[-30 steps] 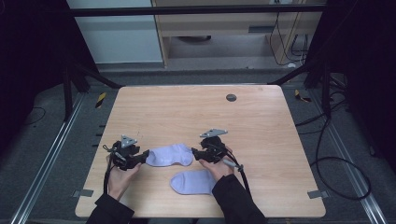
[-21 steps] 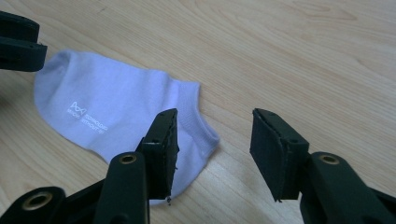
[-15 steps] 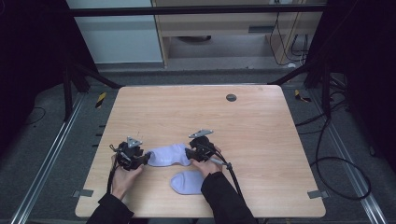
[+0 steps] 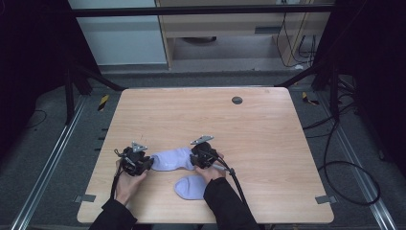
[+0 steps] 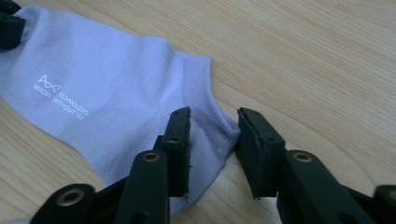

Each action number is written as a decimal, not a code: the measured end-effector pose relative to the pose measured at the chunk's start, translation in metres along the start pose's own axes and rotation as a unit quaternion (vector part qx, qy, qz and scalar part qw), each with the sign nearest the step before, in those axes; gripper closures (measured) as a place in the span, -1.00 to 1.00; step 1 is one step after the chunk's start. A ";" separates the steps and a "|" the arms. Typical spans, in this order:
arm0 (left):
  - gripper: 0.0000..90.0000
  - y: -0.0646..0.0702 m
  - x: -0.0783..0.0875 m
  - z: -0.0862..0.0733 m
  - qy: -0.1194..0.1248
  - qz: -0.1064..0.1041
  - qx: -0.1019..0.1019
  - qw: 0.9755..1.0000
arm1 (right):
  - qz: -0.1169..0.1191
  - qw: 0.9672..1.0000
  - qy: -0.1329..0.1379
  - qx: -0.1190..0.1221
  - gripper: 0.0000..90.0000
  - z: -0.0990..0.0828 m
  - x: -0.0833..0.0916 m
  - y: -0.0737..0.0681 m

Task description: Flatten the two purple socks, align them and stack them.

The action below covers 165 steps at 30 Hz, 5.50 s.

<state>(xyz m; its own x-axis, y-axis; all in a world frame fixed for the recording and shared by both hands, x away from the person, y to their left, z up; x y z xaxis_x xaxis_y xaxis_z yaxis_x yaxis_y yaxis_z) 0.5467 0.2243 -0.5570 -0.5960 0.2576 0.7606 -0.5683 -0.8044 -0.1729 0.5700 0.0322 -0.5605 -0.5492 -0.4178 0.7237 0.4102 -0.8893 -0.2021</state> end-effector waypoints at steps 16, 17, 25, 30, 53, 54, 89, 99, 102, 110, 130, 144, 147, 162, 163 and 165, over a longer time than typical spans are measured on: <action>0.94 0.001 0.014 0.007 0.019 -0.008 0.012 1.000 | 0.040 0.999 0.021 -0.018 0.91 0.006 0.021 -0.008; 0.94 0.001 0.018 0.008 0.024 -0.009 0.012 1.000 | 0.043 0.999 0.024 -0.019 0.91 0.007 0.025 -0.009; 0.94 0.010 0.042 0.020 0.056 -0.027 0.019 0.998 | 0.062 0.997 0.044 -0.013 0.91 0.012 0.057 -0.010; 0.94 0.024 0.050 0.028 0.068 -0.035 0.008 0.997 | 0.061 0.997 0.045 -0.007 0.91 0.009 0.073 -0.006; 0.94 0.086 0.060 0.047 0.071 -0.088 -0.045 0.993 | 0.065 0.997 0.043 -0.005 0.92 -0.027 0.131 0.026; 0.94 0.088 0.060 0.048 0.071 -0.090 -0.046 0.992 | 0.065 0.997 0.044 -0.004 0.92 -0.029 0.132 0.027; 0.94 0.122 0.042 0.019 0.016 -0.124 -0.078 0.989 | 0.051 0.999 -0.008 -0.002 0.91 -0.079 0.126 0.039; 0.94 0.127 0.040 0.019 0.016 -0.129 -0.084 0.988 | 0.051 0.999 -0.003 0.000 0.91 -0.080 0.128 0.040; 0.94 0.130 0.036 0.016 0.010 -0.130 -0.085 0.988 | 0.048 0.999 -0.008 -0.003 0.90 -0.083 0.128 0.043; 0.92 0.133 0.030 0.012 0.001 -0.131 -0.090 0.987 | 0.033 0.999 -0.031 0.001 0.81 -0.092 0.120 0.049; 0.92 0.147 0.030 0.042 0.076 -0.114 -0.116 0.984 | 0.080 0.997 0.011 0.016 0.99 -0.094 0.125 0.039; 0.91 0.158 0.020 0.028 0.047 -0.118 -0.145 0.981 | 0.069 0.997 -0.038 0.019 0.97 -0.107 0.112 0.042; 0.80 0.154 0.026 0.031 0.060 -0.124 -0.139 0.981 | 0.080 0.996 -0.020 0.013 0.89 -0.100 0.118 0.042; 0.08 0.080 0.042 0.037 0.115 -0.063 -0.069 0.989 | 0.015 0.993 0.100 -0.056 -0.03 -0.067 0.133 0.109; 0.03 0.075 0.042 0.036 0.117 -0.058 -0.064 0.989 | 0.007 0.992 0.108 -0.060 -0.10 -0.065 0.134 0.116; -0.04 0.064 0.041 0.034 0.120 -0.047 -0.056 0.990 | -0.005 0.990 0.120 -0.069 -0.20 -0.062 0.136 0.129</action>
<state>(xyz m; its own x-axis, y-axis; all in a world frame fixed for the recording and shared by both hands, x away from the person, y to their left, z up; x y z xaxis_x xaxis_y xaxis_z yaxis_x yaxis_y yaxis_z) 0.5050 0.1655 -0.5159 -0.6478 0.4591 0.6080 -0.6791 -0.7097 -0.1876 0.5032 -0.1508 -0.5292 -0.7168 -0.4268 0.5515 0.3099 -0.9034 -0.2963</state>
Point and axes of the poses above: each handheld gripper's, and its own axes: x roughly backward along the jaws, z roughly out of its top, y roughly to its right, the point moved 9 cm from there along -x, roughly forward along the jaws, and after that the axes turned 14 degrees about -x, right-handed, at the moved point
